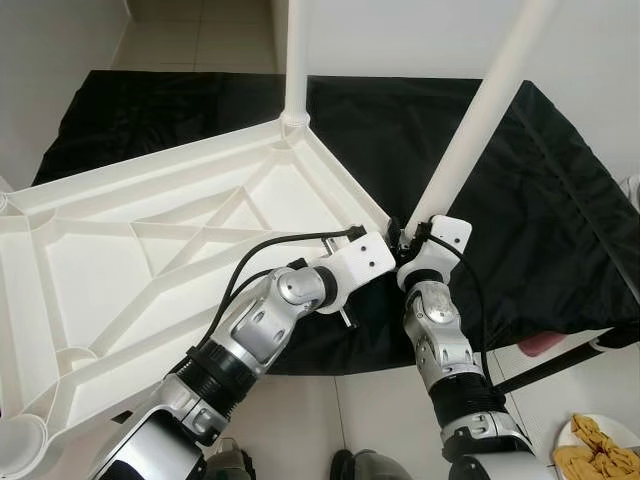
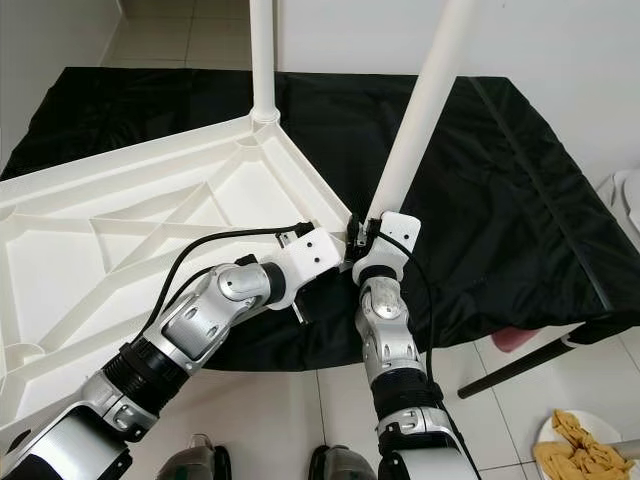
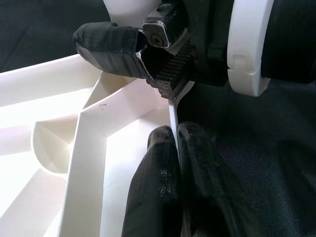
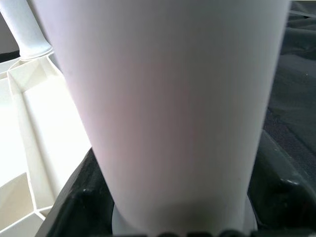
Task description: Building children table
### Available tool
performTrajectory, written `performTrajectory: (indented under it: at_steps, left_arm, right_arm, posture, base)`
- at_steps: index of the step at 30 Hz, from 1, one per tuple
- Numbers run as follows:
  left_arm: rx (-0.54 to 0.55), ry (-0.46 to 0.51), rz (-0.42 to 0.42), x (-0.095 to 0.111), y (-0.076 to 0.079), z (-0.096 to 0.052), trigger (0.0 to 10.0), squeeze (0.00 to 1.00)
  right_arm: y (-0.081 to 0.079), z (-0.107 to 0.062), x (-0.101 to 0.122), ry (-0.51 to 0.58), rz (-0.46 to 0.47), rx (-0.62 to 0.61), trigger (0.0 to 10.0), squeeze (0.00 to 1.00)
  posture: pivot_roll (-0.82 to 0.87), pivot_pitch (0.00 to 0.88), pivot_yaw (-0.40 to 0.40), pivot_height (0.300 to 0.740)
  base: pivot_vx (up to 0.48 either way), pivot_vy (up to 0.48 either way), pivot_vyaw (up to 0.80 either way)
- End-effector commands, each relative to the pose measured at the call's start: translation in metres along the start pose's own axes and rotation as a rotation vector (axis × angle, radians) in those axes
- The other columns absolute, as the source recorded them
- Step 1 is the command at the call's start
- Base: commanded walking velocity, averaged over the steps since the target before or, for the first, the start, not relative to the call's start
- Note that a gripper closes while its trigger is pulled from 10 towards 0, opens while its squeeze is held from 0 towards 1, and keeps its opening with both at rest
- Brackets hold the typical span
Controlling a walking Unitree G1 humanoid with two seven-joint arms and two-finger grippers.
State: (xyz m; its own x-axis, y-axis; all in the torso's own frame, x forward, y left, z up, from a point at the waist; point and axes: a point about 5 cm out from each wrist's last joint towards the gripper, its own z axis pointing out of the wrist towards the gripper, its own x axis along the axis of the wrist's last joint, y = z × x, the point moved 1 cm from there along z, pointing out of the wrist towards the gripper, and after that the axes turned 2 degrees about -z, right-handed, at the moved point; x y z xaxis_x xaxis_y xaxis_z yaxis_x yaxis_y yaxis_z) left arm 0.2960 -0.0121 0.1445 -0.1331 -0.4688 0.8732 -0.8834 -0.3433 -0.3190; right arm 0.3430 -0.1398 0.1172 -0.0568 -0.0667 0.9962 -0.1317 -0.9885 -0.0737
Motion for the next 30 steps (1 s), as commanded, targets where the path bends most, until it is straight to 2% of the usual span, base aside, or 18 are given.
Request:
performTrajectory:
  at_steps: [1, 3, 4, 5, 6, 7, 8, 14, 15, 16, 17, 24, 25, 26, 27, 30]
  left_arm:
    - [-0.112, 0.126, 0.079, 0.028, 0.017, 0.000, 10.0, 0.00]
    - [-0.110, 0.125, 0.078, 0.027, 0.017, 0.000, 10.0, 0.00]
    - [-0.107, 0.125, 0.078, 0.027, 0.016, 0.000, 10.0, 0.00]
    - [-0.104, 0.124, 0.079, 0.027, 0.016, 0.000, 10.0, 0.00]
    - [-0.102, 0.124, 0.079, 0.027, 0.016, 0.000, 10.0, 0.00]
    - [-0.101, 0.124, 0.080, 0.026, 0.016, 0.000, 10.0, 0.00]
    - [-0.102, 0.124, 0.079, 0.026, 0.016, 0.000, 10.0, 0.00]
    - [-0.112, 0.127, 0.073, 0.027, 0.018, 0.000, 10.0, 0.00]
    - [-0.112, 0.128, 0.072, 0.027, 0.018, 0.000, 10.0, 0.00]
    - [-0.112, 0.128, 0.072, 0.027, 0.018, 0.000, 10.0, 0.00]
    - [-0.111, 0.129, 0.073, 0.027, 0.018, 0.000, 10.0, 0.00]
    - [-0.110, 0.129, 0.074, 0.027, 0.017, -0.001, 10.0, 0.00]
    - [-0.110, 0.129, 0.074, 0.027, 0.017, -0.001, 10.0, 0.00]
    - [-0.110, 0.129, 0.074, 0.027, 0.017, -0.001, 10.0, 0.00]
    - [-0.110, 0.129, 0.074, 0.027, 0.017, -0.001, 10.0, 0.00]
    - [-0.111, 0.129, 0.075, 0.027, 0.017, -0.001, 10.0, 0.00]
  right_arm:
    - [0.058, -0.006, -0.029, -0.168, -0.021, -0.278, 0.0, 0.00]
    - [0.060, -0.006, -0.028, -0.163, -0.031, -0.283, 0.0, 0.00]
    - [0.062, -0.005, -0.028, -0.159, -0.035, -0.284, 2.0, 0.00]
    - [0.062, -0.005, -0.027, -0.157, -0.030, -0.286, 3.3, 0.00]
    - [0.063, -0.005, -0.026, -0.156, -0.038, -0.287, 8.9, 0.00]
    - [0.063, -0.004, -0.026, -0.156, -0.043, -0.289, 8.9, 0.00]
    - [0.062, -0.004, -0.026, -0.158, -0.044, -0.286, 10.0, 0.00]
    - [0.059, -0.002, -0.022, -0.134, -0.027, -0.233, 10.0, 0.00]
    - [0.058, -0.002, -0.020, -0.119, -0.022, -0.205, 10.0, 0.72]
    - [0.058, -0.002, -0.020, -0.119, -0.022, -0.205, 10.0, 0.72]
    - [0.058, -0.002, -0.018, -0.103, -0.017, -0.180, 10.0, 1.00]
    - [0.060, 0.002, -0.008, -0.046, 0.011, -0.059, 10.0, 1.00]
    - [0.060, 0.003, -0.005, -0.031, 0.000, -0.007, 10.0, 0.31]
    - [0.060, 0.003, -0.005, -0.031, 0.000, -0.007, 10.0, 0.31]
    - [0.058, 0.005, -0.003, -0.025, -0.001, 0.056, 10.0, 0.00]
    - [0.056, 0.007, 0.005, 0.006, -0.041, 0.203, 10.0, 0.00]
  posture:
    - [0.04, 0.064, -0.042, 0.740]
    - [0.04, 0.060, -0.045, 0.740]
    - [0.04, 0.058, -0.046, 0.740]
    - [0.04, 0.058, -0.046, 0.740]
    - [0.04, 0.055, -0.047, 0.740]
    - [0.04, 0.055, -0.047, 0.740]
    - [0.04, 0.054, -0.048, 0.740]
    - [0.04, 0.050, -0.052, 0.740]
    - [0.04, 0.050, -0.053, 0.740]
    - [0.04, 0.050, -0.053, 0.740]
    - [0.04, 0.050, -0.053, 0.740]
    - [0.04, 0.050, -0.048, 0.740]
    - [0.04, 0.051, -0.046, 0.740]
    - [0.04, 0.051, -0.046, 0.740]
    - [0.04, 0.051, -0.046, 0.740]
    - [0.04, 0.053, -0.042, 0.740]
  base:
    - [0.000, 0.000, 0.00]
    - [0.000, 0.000, 0.00]
    - [0.000, 0.000, 0.00]
    - [0.000, 0.000, 0.00]
    - [0.000, 0.000, 0.00]
    - [0.000, 0.000, 0.00]
    - [0.000, 0.000, 0.00]
    - [0.000, 0.000, 0.00]
    - [0.000, 0.000, 0.00]
    - [0.000, 0.000, 0.00]
    - [0.000, 0.000, 0.00]
    - [0.000, 0.000, 0.00]
    - [0.000, 0.000, 0.00]
    - [0.000, 0.000, 0.00]
    - [0.000, 0.000, 0.00]
    - [0.000, 0.000, 0.00]
